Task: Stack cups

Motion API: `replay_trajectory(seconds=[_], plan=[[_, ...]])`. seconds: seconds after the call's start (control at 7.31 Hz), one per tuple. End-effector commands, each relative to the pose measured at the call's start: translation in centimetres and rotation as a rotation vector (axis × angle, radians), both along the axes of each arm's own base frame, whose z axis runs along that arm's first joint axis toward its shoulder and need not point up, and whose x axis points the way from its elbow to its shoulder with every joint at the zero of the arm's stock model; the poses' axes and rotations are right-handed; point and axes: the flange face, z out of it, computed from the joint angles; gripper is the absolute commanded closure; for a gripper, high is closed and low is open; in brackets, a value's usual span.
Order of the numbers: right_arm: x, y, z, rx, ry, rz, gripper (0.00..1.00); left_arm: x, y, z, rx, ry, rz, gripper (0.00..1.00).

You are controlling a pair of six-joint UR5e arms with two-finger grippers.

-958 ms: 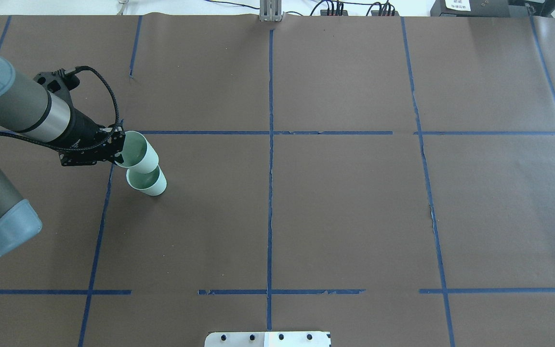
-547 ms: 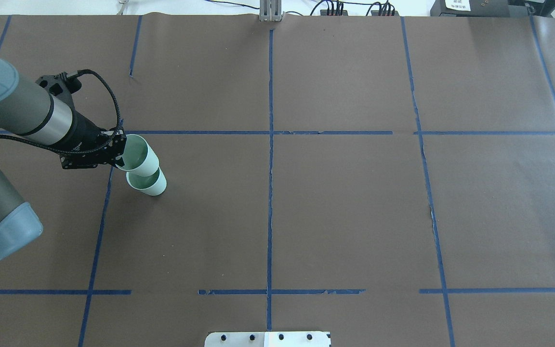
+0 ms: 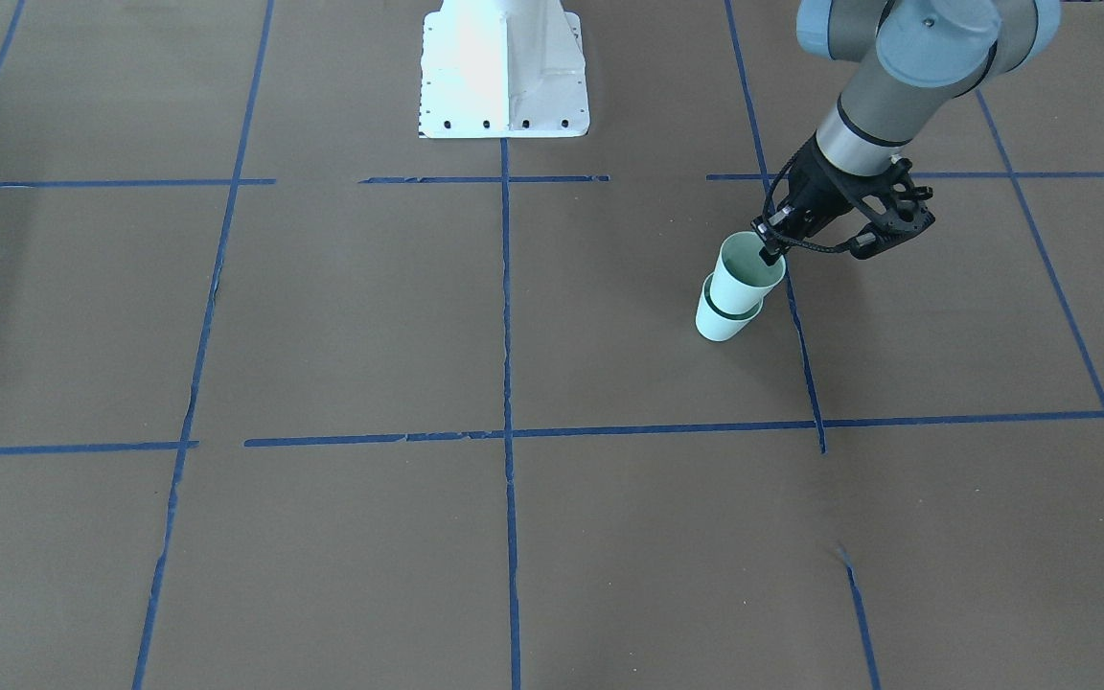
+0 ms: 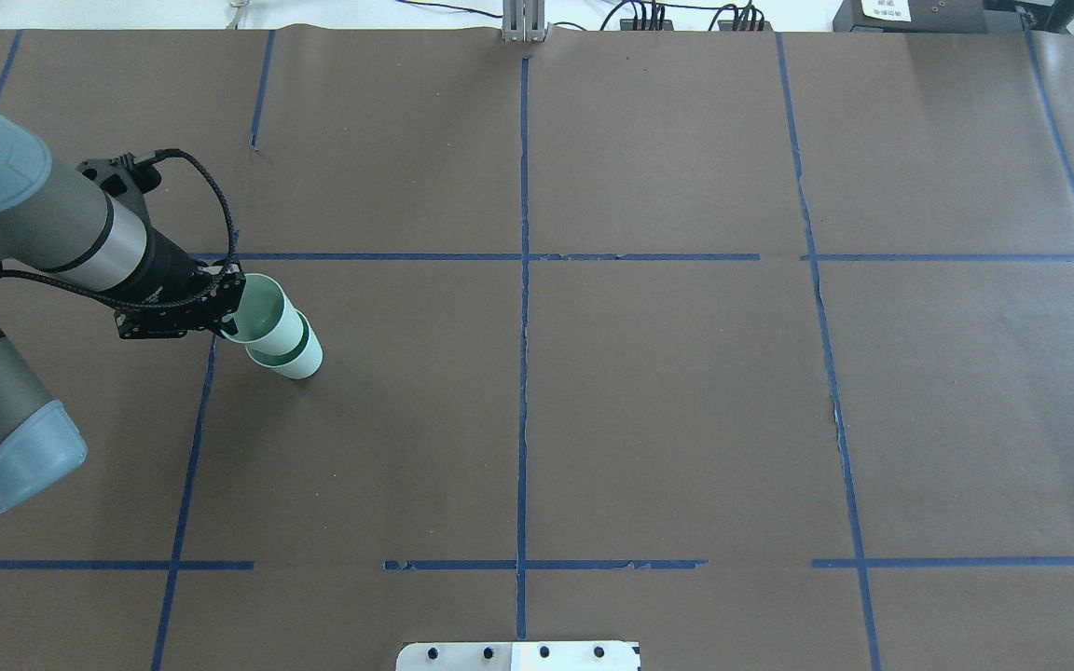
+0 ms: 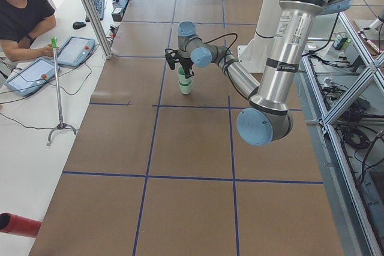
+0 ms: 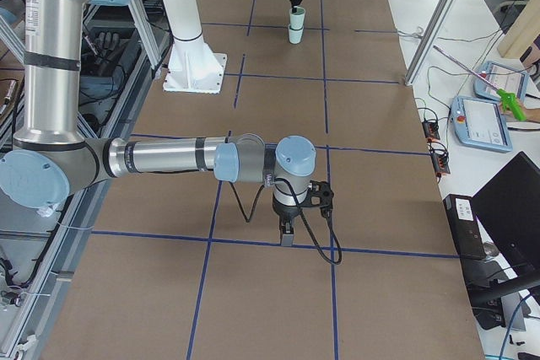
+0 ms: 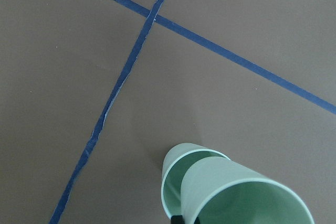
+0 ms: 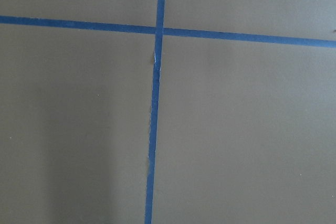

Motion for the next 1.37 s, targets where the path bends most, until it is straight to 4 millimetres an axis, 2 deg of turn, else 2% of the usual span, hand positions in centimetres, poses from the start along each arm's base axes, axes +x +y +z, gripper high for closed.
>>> replay_trajectory(seconds=[0.0, 0.14, 0.27, 0.41, 0.55, 0.68, 0.82, 0.96, 1.09, 1.23], plan=[[0.0, 0.0, 0.0, 0.001, 0.001, 0.0, 0.0, 0.2, 0.0, 0.1, -0.003, -0.003, 0.002, 0.81], [0.0, 0.0, 0.0, 0.001, 0.0, 0.0, 0.0, 0.2, -0.1, 0.3, -0.004, -0.005, 0.002, 0.36], [0.0, 0.0, 0.0, 0.001, 0.001, 0.0, 0.0, 0.3, -0.1, 0.4, -0.005, -0.007, 0.003, 0.21], [0.0, 0.0, 0.0, 0.001, 0.0, 0.0, 0.0, 0.1, -0.1, 0.1, 0.007, -0.002, 0.009, 0.2], [0.0, 0.0, 0.0, 0.001, 0.0, 0.0, 0.0, -1.0, -0.5, 0.1, 0.068, -0.004, 0.038, 0.2], [0.0, 0.0, 0.0, 0.001, 0.0, 0.0, 0.0, -5.0, -2.3, 2.2, 0.176, -0.043, 0.078, 0.2], [0.0, 0.0, 0.0, 0.001, 0.001, 0.0, 0.0, -10.2, -4.1, 4.7, 0.28, -0.091, 0.113, 0.2], [0.0, 0.0, 0.0, 0.001, 0.0, 0.0, 0.0, -16.4, -5.2, 8.4, 0.367, -0.113, 0.191, 0.2], [0.0, 0.0, -0.1, 0.002, 0.0, 0.0, 0.0, -21.9, -5.7, 12.0, 0.412, -0.085, 0.251, 0.19], [0.0, 0.0, 0.0, 0.001, 0.0, 0.0, 0.0, -25.9, -5.6, 14.9, 0.453, -0.094, 0.283, 0.17]])
